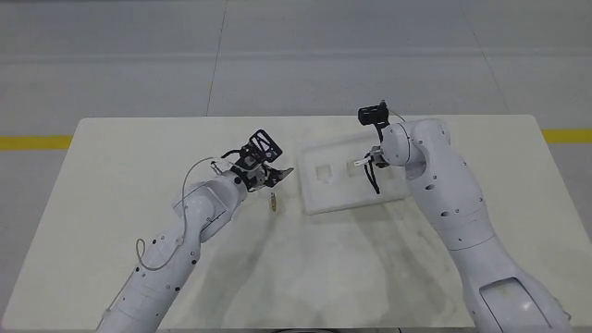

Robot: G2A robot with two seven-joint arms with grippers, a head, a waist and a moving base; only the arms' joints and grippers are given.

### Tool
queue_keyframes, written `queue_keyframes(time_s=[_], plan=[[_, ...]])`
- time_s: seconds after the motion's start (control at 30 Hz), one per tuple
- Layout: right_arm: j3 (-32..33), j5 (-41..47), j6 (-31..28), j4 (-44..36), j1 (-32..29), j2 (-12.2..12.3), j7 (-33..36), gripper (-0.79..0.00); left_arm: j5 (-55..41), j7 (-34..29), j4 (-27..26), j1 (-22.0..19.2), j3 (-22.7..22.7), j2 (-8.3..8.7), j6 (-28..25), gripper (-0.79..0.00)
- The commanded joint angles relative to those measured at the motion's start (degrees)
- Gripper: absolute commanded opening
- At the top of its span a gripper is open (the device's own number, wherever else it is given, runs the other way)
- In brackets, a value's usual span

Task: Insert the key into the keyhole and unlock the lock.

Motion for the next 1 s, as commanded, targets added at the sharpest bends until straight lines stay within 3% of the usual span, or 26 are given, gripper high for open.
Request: queue_keyframes(time_s=[0.0, 0.2, 0.7, 0.97], plan=[[0.13, 0.40, -0.09, 0.15, 0.11, -0.03, 0.32, -0.785, -0.58, -1.17, 0.83, -0.78, 0.89, -0.21, -0.09, 0.000], [0.58, 0.68, -0.53, 0.57, 0.31, -0.03, 0.62, -0.785, -1.58, -3.12, 2.10, -3.28, 2.49, -0.67, -0.83, 0.000], [0.62, 1.00, -0.84, 0.59, -0.10, -0.04, -0.47, -0.785, -1.91, -3.11, 2.53, -2.96, 2.62, -0.70, -0.67, 0.000], [0.46, -0.18, 0.14, 1.99, 0.05, -0.16, -1.53, -0.785, -3.30, -5.10, 5.89, -7.36, 4.67, -1.35, -3.13, 0.000]])
